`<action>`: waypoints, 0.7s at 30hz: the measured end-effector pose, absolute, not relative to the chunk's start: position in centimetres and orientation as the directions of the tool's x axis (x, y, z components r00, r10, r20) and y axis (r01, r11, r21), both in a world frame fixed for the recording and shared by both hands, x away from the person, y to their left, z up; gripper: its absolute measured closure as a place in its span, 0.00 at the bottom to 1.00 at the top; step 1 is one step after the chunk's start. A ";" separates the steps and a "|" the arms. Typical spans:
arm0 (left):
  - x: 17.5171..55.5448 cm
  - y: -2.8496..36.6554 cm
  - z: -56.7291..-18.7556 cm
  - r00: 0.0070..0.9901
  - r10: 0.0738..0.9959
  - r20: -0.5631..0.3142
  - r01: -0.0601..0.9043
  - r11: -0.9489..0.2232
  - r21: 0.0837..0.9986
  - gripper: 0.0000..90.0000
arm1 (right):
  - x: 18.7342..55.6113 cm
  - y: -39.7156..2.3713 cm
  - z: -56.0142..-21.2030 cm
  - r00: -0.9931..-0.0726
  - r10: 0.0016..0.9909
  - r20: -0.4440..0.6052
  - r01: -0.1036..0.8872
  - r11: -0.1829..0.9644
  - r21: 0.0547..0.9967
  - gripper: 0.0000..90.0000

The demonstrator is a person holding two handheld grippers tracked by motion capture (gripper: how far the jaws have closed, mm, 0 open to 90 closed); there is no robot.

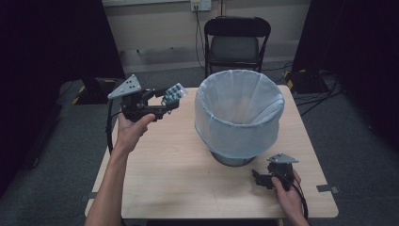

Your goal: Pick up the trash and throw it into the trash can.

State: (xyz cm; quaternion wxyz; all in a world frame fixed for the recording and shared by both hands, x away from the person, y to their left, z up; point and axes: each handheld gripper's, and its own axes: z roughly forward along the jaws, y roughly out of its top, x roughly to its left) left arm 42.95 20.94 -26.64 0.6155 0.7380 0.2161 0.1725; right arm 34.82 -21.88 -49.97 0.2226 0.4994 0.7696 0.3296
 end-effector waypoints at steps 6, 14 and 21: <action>43.3 19.5 -26.0 0.863 0.505 -0.010 0.096 -0.144 0.985 0.38 | 34.8 -21.9 -50.0 -0.401 0.916 -0.014 0.623 0.283 0.729 0.10; 43.5 17.2 -24.7 0.888 0.459 -0.012 0.090 -0.149 0.985 0.38 | 34.8 -21.9 -50.0 -0.401 0.916 -0.014 0.622 0.284 0.729 0.10; 44.1 14.9 -24.3 0.897 0.442 -0.022 0.104 -0.162 0.981 0.38 | 34.8 -21.9 -50.0 -0.401 0.916 -0.014 0.623 0.284 0.729 0.10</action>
